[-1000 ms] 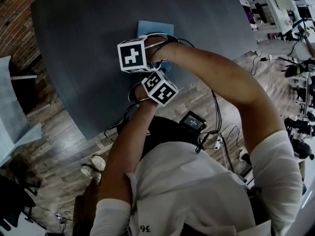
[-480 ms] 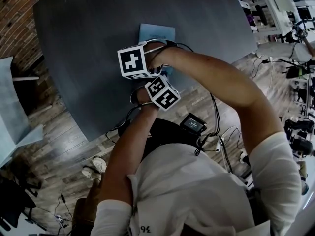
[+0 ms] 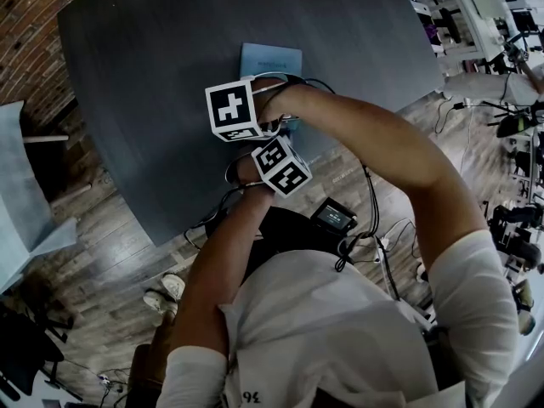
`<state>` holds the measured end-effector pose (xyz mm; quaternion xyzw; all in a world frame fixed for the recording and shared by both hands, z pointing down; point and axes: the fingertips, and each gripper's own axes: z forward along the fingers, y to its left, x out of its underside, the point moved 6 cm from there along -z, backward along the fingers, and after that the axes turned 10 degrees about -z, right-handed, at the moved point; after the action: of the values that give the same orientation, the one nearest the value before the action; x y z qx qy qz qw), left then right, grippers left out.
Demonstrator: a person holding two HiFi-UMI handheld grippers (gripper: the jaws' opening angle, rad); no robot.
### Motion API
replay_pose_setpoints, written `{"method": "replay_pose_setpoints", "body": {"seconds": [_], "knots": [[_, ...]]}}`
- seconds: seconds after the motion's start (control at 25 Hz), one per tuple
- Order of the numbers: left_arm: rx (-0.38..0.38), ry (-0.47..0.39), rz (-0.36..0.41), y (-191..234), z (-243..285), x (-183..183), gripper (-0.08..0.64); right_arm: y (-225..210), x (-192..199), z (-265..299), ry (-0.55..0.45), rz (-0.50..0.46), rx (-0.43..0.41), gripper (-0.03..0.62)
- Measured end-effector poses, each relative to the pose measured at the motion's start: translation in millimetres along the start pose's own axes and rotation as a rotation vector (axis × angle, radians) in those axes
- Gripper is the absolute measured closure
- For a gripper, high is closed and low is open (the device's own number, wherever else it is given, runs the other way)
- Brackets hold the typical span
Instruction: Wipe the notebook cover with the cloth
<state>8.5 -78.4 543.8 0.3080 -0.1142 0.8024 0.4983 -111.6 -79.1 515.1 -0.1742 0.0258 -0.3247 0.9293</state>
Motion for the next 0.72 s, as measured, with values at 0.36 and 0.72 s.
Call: {"method": "replay_pose_setpoints", "body": {"seconds": [0.36,0.72], "knots": [[0.119,-0.091,-0.152,12.4,-36.6,3.7,0.543,-29.2,8.8,-48.7,-0.410,0.247,0.159,0.485],[0.244,-0.319,-0.664,69.1,-51.4,7.7,0.543,-82.5,87.4,-72.4,-0.747,0.736,0.389,0.485]]}}
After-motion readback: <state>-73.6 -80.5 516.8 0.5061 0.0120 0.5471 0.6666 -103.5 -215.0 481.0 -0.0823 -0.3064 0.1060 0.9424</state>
